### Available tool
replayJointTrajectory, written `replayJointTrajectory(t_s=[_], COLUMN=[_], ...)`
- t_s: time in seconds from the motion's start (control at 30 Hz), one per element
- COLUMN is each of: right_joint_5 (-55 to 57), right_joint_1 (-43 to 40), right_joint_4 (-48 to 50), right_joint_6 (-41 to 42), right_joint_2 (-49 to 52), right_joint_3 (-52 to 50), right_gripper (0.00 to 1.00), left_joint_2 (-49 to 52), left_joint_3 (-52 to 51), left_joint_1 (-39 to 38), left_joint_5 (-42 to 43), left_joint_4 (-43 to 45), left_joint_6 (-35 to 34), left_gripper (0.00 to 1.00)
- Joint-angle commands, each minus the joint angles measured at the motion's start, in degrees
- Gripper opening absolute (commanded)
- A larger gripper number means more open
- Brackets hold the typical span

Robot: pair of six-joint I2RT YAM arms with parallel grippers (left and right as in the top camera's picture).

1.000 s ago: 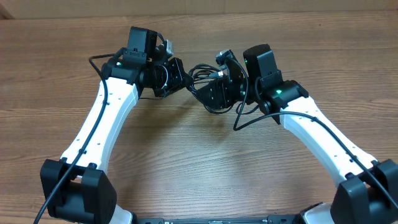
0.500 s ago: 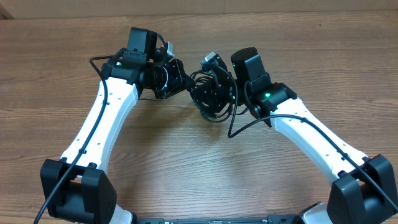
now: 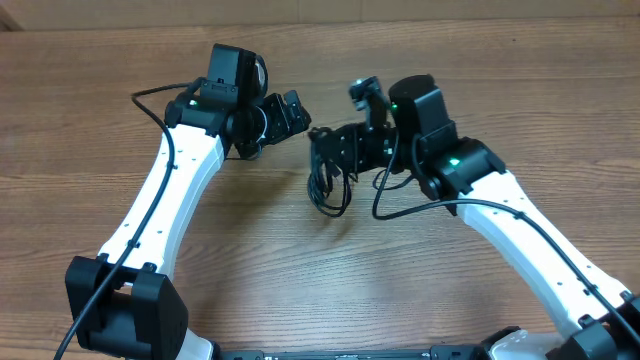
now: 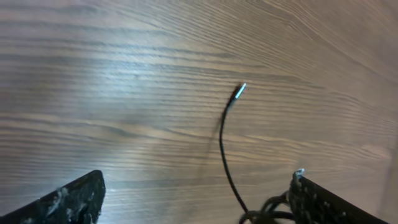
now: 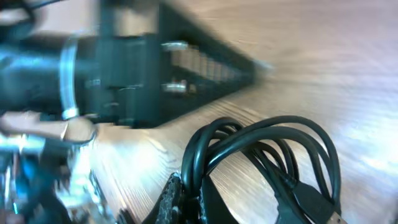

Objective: Untangle cables

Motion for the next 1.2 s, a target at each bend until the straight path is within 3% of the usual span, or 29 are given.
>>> replayJointTrajectory(t_s=[0.0,0.2,0.33,0.47,0.73,0.9,1.07,1.17], right_joint_5=[6.93,7.15,7.21,7.19,7.19,7.19,7.56,10.97], right_joint_1=[-2.23,-5.03,-5.25,-5.25,-5.25,-5.25,-5.86,-8.41], right_joint_4=[-1.90,-1.66,-1.86,-1.88,-1.86,-1.88,-2.32,-5.64], right_joint_6=[11.15,15.21,15.28,15.28,15.28,15.28,16.20,19.47], right_joint_2=[-0.66,-0.66,-0.66,-0.66,-0.66,-0.66,-0.66,-0.66], right_joint_3=[1.33,1.33,1.33,1.33,1.33,1.33,1.33,1.33], right_gripper=[0.04,0.04,0.04,0.04,0.04,0.04,0.04,0.04], left_joint_2=[-0.35,-0.35,-0.35,-0.07,3.87,8.48,9.75,9.70], left_joint_3=[1.38,1.40,1.38,1.38,1.22,1.22,1.27,1.40], left_joint_1=[0.33,0.76,0.85,0.42,-3.54,-6.58,-5.77,-4.81], left_joint_5=[2.91,14.95,28.68,36.22,36.76,36.59,36.17,36.20], left_joint_4=[1.18,2.97,5.20,7.23,4.76,5.70,6.40,6.54], left_joint_6=[8.07,17.25,26.43,31.43,37.24,38.18,37.94,36.13], left_gripper=[0.87,0.78,0.71,0.71,0.57,0.38,0.04,0.04])
